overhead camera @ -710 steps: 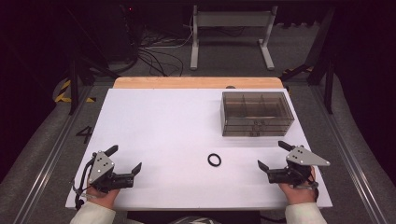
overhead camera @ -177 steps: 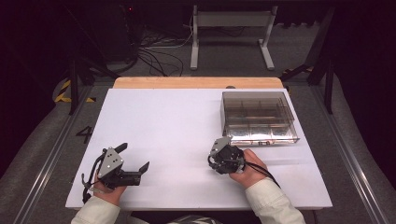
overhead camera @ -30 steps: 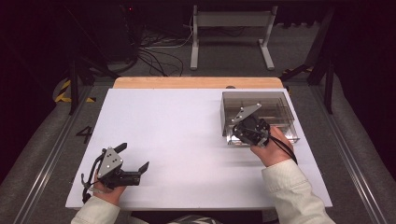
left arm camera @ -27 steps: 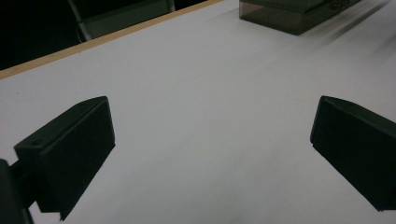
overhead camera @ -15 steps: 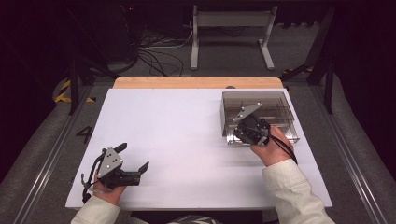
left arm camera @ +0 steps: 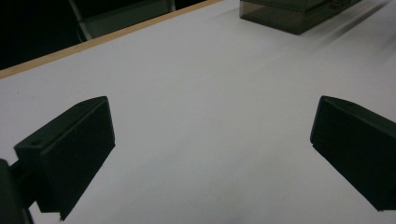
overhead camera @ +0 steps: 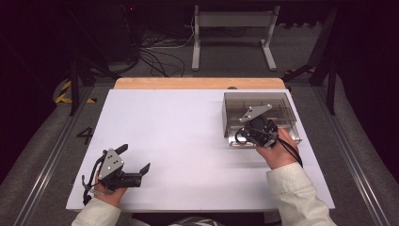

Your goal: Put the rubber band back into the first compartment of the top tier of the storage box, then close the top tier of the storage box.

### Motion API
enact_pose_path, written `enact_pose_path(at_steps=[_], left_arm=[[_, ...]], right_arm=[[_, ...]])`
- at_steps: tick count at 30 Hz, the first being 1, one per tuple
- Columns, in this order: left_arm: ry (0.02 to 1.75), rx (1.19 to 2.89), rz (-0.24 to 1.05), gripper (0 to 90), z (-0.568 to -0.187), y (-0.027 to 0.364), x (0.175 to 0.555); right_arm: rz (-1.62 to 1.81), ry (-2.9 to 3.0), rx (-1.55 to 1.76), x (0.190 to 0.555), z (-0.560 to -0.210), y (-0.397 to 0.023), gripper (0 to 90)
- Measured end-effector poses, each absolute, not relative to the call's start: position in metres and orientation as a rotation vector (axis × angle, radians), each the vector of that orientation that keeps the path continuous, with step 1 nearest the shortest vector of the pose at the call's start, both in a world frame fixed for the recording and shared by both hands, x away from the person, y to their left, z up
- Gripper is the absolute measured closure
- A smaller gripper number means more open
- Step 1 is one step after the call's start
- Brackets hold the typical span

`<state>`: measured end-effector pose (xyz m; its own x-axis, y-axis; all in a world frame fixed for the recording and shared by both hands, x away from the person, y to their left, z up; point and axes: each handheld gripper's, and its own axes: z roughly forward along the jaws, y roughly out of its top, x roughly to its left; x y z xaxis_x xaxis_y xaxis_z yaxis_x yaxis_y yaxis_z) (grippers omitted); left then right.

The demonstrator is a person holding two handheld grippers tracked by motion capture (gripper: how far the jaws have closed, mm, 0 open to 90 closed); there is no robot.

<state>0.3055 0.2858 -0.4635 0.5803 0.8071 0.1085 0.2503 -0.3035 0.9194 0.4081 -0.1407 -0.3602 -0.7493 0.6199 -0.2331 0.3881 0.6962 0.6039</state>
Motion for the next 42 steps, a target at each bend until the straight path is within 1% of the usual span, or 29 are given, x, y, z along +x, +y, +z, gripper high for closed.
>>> enact_pose_path(at_steps=[14,20,26,42], left_arm=[[0.860,1.838,0.721,0.6,-0.464,0.286,0.305],[0.859,1.839,0.715,0.6,-0.463,0.286,0.305],[0.857,1.838,0.715,0.6,-0.463,0.285,0.305],[0.856,1.840,0.714,0.6,-0.463,0.285,0.305]], right_arm=[[0.834,2.405,0.810,0.392,-0.351,-0.161,89.6],[0.869,2.371,0.857,0.383,-0.354,-0.173,89.6],[0.828,2.382,0.869,0.376,-0.357,-0.182,89.6],[0.770,2.398,0.930,0.378,-0.365,-0.195,89.6]])
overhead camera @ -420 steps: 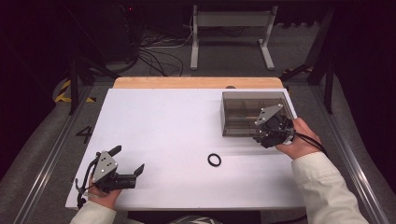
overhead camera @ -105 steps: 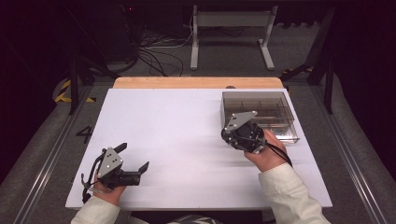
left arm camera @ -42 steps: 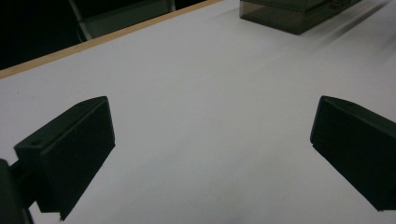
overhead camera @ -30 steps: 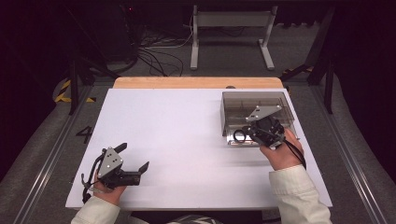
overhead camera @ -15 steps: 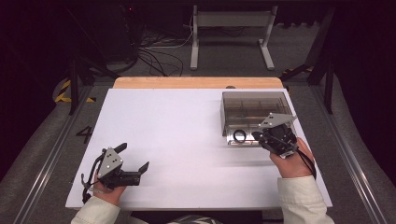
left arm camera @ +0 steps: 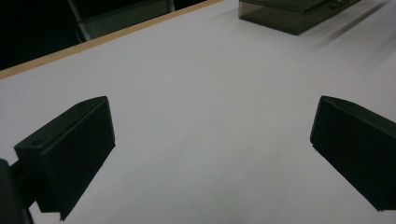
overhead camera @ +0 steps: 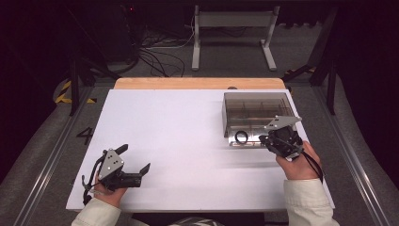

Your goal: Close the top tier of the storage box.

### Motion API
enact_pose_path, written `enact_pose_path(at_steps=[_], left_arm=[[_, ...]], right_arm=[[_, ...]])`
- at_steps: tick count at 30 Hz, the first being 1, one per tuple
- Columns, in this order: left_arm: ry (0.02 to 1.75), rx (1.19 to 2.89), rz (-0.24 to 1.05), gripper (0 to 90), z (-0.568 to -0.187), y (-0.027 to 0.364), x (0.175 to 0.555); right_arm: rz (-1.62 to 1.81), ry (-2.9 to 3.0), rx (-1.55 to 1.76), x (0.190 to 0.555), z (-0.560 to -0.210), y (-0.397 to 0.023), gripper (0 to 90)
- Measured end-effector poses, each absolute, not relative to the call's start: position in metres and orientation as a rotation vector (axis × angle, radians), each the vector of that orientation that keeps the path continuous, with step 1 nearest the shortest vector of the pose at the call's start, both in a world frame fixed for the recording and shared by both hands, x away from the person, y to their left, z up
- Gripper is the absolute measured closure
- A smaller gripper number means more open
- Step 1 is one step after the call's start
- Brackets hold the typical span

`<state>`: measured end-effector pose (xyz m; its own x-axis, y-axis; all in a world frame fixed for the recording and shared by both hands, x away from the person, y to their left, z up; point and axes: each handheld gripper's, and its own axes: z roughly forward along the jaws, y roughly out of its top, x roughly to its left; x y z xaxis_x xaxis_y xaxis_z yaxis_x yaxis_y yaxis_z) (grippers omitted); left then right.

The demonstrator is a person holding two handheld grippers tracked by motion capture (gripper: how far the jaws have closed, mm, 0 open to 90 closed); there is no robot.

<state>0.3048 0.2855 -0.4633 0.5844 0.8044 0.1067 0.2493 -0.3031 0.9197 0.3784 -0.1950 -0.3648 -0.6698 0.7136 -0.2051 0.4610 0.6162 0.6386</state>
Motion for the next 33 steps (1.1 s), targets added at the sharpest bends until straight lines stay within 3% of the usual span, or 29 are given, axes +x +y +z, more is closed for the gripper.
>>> enact_pose_path(at_steps=[33], left_arm=[[0.855,1.841,0.714,0.6,-0.463,0.285,0.305]], right_arm=[[0.634,2.439,1.108,0.383,-0.388,-0.230,89.6]])
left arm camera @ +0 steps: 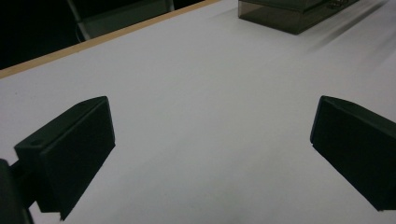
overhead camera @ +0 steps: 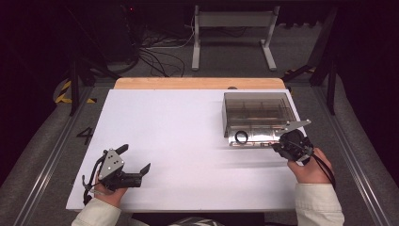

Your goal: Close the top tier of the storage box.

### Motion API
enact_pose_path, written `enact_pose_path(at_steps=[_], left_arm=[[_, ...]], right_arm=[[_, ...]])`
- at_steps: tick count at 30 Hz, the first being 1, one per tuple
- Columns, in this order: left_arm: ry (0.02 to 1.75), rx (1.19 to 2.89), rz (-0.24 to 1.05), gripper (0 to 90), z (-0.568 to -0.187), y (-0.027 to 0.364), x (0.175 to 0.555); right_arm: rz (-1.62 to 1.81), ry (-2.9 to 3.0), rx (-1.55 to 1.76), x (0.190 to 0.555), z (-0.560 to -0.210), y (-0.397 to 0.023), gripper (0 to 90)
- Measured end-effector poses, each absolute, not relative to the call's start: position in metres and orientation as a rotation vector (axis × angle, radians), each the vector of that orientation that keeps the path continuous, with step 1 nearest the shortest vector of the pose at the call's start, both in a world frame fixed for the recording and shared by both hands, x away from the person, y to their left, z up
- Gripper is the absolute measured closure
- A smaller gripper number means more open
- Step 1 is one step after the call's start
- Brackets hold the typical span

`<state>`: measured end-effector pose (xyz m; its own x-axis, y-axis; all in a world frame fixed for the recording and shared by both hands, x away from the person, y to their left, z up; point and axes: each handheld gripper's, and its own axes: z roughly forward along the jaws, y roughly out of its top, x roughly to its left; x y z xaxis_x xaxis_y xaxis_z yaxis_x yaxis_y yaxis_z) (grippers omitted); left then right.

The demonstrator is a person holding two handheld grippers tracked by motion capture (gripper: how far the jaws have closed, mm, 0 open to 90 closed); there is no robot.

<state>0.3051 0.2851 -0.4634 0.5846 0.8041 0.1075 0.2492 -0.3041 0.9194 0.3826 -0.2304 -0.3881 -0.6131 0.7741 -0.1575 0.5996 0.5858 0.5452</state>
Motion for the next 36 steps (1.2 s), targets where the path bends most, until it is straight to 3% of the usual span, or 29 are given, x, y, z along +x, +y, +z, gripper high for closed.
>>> enact_pose_path(at_steps=[36], left_arm=[[0.864,1.840,0.719,0.6,-0.464,0.287,0.302]], right_arm=[[0.660,2.404,1.136,0.395,-0.398,-0.232,89.6]])
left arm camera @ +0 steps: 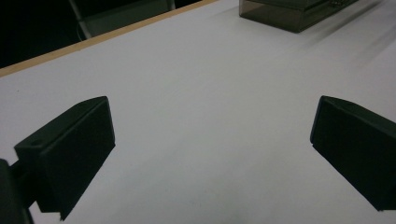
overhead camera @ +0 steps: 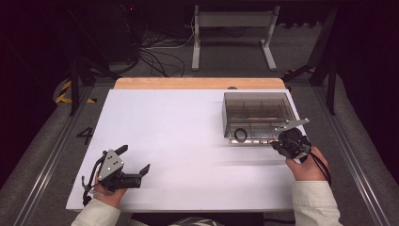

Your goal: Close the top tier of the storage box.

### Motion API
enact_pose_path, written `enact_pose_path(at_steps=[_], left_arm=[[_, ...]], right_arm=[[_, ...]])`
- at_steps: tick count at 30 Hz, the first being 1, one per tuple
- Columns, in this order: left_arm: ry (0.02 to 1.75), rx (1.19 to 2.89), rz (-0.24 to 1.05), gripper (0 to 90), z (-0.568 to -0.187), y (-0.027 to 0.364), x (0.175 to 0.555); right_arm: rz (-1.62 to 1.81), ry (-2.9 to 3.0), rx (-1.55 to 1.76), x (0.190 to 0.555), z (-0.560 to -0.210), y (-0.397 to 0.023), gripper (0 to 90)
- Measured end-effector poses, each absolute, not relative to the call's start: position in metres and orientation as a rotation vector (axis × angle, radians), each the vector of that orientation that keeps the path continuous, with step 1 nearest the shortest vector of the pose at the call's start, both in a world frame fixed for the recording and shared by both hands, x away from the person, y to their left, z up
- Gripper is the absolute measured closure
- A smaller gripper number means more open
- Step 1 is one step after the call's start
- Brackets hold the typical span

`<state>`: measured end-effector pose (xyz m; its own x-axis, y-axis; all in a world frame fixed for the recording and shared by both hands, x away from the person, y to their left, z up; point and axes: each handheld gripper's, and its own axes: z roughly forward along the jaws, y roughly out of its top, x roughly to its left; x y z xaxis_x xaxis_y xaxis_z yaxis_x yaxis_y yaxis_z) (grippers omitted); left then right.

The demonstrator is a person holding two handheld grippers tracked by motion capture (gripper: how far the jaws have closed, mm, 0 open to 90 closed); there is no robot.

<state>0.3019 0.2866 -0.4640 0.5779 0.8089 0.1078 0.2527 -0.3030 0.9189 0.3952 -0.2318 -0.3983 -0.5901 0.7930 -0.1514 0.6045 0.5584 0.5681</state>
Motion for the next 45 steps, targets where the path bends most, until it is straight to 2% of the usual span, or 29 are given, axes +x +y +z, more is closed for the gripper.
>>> enact_pose_path(at_steps=[45], left_arm=[[0.967,1.803,0.769,0.6,-0.466,0.307,0.274]], right_arm=[[0.745,2.251,1.168,0.438,-0.406,-0.229,89.7]])
